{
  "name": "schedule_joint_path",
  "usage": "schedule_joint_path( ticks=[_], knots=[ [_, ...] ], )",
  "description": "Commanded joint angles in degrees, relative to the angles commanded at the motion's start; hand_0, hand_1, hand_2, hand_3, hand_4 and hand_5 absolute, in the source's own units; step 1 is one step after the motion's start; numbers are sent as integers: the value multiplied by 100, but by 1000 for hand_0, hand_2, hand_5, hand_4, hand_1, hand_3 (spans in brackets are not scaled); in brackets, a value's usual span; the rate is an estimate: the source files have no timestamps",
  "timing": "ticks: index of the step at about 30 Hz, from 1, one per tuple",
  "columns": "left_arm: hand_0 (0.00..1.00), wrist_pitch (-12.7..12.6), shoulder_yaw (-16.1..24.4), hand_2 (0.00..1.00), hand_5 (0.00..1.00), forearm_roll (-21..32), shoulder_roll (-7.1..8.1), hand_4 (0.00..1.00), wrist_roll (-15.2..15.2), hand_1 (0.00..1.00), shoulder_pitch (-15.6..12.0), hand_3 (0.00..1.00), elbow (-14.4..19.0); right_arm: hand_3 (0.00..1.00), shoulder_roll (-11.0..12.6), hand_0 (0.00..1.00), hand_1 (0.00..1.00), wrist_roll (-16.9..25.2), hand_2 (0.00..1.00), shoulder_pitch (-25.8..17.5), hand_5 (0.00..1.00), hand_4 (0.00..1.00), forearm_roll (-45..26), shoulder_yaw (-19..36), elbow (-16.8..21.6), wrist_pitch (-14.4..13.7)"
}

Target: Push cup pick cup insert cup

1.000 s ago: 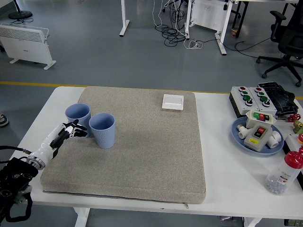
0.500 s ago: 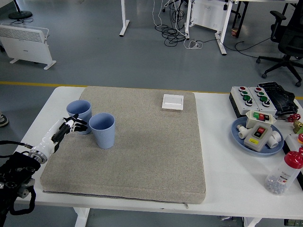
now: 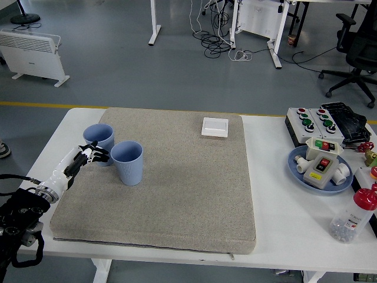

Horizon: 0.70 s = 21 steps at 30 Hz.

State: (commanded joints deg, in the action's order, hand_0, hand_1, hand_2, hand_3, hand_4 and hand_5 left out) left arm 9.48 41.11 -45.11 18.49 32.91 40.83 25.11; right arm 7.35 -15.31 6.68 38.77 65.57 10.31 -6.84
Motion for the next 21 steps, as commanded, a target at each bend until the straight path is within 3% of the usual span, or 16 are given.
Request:
schedule_joint_path(
  ticks=[2,3,8,9,14,15,16,20,21],
  knots=[
    [704,-55,131,536,998,-145,85,527,23,580,-98,501,225,574,1,724,647,-1,642,-11,468,119,4,6,0,-1],
    [630,-94,247,530,998,-248,154,528,45,559,-172,498,373,574,2,724,649,-1,643,-18,468,120,2,9,0,-2],
    [630,-262,938,530,998,-812,519,528,76,559,-476,498,1178,574,9,724,649,3,643,-30,468,120,-1,27,0,-6],
    [469,-317,1110,489,998,-975,615,532,83,495,-544,488,1406,574,12,724,648,4,643,-32,468,120,-3,32,0,-8],
    [469,-644,1886,489,998,-1677,1031,532,314,495,-798,488,2488,574,23,724,648,11,643,-43,468,120,-29,42,0,-15],
    [434,-686,1994,492,803,-1778,1095,690,330,493,-797,488,2708,574,24,724,648,12,643,-48,468,120,-33,43,0,-17],
    [434,-707,2039,492,803,-1831,1131,690,332,493,-791,488,2905,574,25,724,648,12,643,-51,468,120,-34,44,0,-17],
    [434,-580,1852,492,803,-2538,1429,690,-396,493,-449,488,3712,574,29,724,648,0,643,-73,468,120,-34,37,0,-22],
    [835,-524,1760,887,694,-2762,1461,846,-619,807,-366,774,3826,574,29,724,648,-2,643,-77,468,120,-34,36,0,-23]
  ],
)
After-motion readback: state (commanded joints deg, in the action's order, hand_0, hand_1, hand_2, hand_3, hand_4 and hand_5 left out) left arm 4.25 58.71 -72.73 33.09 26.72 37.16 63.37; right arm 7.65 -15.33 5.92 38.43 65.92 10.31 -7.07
